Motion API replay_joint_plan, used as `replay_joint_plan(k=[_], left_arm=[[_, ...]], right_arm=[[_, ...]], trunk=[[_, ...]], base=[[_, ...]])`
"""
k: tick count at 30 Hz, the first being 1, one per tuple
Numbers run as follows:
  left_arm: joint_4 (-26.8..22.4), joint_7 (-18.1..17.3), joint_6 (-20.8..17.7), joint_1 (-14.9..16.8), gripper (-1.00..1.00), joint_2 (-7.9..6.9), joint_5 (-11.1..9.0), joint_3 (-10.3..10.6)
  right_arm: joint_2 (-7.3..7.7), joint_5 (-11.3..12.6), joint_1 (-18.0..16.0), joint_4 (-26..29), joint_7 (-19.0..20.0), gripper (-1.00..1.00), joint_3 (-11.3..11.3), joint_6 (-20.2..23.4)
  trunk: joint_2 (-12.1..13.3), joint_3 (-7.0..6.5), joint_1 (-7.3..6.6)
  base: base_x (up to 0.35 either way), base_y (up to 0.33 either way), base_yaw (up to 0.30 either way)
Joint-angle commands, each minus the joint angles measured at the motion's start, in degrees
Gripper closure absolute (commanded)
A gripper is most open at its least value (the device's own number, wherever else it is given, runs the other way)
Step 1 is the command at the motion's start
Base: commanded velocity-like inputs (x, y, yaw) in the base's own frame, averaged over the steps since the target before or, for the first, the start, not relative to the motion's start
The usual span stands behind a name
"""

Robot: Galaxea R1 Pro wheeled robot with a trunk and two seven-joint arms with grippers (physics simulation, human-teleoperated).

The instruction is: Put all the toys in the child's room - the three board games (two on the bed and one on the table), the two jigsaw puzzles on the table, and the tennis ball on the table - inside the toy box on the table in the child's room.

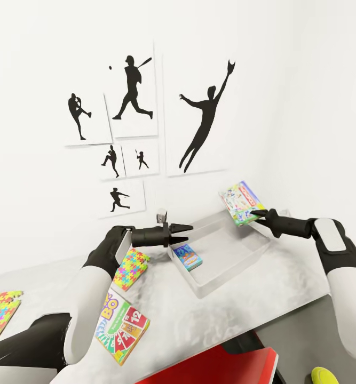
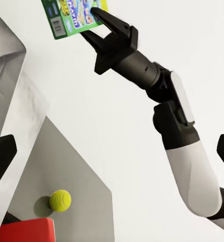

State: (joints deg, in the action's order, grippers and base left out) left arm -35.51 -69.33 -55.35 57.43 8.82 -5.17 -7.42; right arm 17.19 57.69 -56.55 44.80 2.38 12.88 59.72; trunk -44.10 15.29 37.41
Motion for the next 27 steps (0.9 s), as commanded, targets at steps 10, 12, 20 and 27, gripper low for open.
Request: replay_joint_plan(k=[10,12,20,27], left_arm=[[-0.11,-0.28,-0.47,0.06,-1.00,-0.01,0.13,-0.30],[-0.14,-0.28,-0.53,0.07,-1.00,0.03,0.12,-0.31],[-0.33,-0.28,-0.80,0.13,-1.00,0.15,0.07,-0.32],[-0.34,-0.28,-0.88,0.27,-1.00,0.40,0.07,-0.32]], right_arm=[[-0.14,-0.10,-1.09,-6.46,0.17,1.00,-3.80,0.28],[-0.24,-0.10,-1.15,-7.03,0.17,1.00,-3.84,0.28],[-0.32,-0.11,-0.86,-7.35,0.17,1.00,-3.75,0.28],[-0.74,-0.04,-0.79,-7.37,0.17,1.00,-3.79,0.28]], trunk=[[-0.07,0.08,0.01],[-0.07,0.08,0.01],[-0.07,0.08,0.01],[-0.07,0.08,0.01]], base=[[0.000,0.000,0.000],[0.000,0.000,0.000],[0.000,0.000,0.000],[0.000,0.000,0.000]])
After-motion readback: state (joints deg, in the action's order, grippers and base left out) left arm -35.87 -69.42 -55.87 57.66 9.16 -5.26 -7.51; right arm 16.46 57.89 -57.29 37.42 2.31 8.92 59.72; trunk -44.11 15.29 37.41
